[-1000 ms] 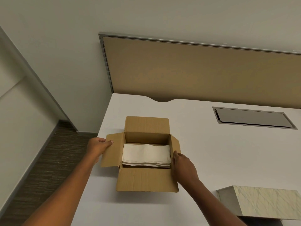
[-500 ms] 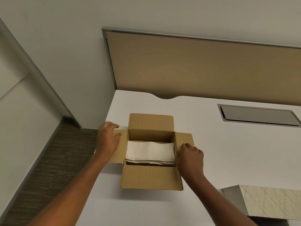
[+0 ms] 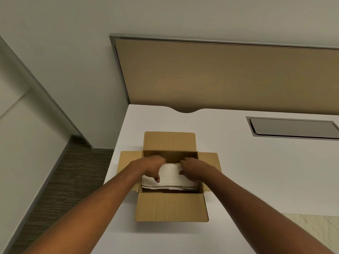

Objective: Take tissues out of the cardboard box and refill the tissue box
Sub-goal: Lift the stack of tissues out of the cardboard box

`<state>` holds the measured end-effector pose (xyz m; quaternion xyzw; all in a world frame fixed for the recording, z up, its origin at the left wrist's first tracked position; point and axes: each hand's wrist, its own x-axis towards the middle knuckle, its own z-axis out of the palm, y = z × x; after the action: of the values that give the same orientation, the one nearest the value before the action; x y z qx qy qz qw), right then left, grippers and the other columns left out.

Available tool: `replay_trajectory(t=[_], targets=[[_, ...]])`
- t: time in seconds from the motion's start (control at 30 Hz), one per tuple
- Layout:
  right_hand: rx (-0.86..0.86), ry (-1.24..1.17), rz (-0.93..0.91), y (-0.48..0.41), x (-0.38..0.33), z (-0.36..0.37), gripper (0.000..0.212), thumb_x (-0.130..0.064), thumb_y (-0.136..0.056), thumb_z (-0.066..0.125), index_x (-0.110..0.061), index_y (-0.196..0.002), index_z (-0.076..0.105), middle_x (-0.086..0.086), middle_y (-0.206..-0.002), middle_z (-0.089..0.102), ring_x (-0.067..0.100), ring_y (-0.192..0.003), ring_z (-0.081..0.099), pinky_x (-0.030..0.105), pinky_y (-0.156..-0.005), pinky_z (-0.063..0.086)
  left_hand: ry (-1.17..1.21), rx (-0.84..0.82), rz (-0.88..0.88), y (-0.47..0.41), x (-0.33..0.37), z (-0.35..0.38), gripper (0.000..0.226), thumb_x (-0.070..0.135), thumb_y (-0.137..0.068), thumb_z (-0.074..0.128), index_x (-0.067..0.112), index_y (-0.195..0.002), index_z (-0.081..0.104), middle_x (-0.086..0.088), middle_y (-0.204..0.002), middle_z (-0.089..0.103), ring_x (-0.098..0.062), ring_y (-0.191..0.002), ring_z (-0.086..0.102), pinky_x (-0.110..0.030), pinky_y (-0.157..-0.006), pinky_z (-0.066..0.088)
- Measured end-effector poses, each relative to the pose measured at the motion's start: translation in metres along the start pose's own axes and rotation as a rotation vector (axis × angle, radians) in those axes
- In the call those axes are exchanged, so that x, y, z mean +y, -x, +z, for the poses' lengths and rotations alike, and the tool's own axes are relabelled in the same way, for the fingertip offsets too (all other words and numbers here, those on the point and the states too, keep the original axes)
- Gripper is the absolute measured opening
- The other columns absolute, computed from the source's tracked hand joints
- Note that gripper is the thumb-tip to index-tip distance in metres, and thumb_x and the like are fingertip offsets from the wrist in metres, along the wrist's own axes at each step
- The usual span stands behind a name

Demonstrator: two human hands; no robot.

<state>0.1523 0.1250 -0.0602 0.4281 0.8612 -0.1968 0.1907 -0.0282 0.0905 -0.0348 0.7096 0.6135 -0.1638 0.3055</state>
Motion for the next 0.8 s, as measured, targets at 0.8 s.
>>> replay_trajectory(t=[0.8], targets=[[-0.281,-0.057,0.030,-0.061,0.016,0.018,0.060,-0.042,-0.075,0.076,-0.009,-0.121,0.056,0.004,-0.106,0.062,0.022,-0.092,0.056,0.031,-0.079,0.044,-0.092,-0.163,-0.170,-0.035,-0.004,0.014,0.079,0.019,-0.069,0.084,0.007,-0.134,0.041,-0.010,-0.135,0.051,-0.027,-0.119,0.054,-0.033,-0.098,0.048]])
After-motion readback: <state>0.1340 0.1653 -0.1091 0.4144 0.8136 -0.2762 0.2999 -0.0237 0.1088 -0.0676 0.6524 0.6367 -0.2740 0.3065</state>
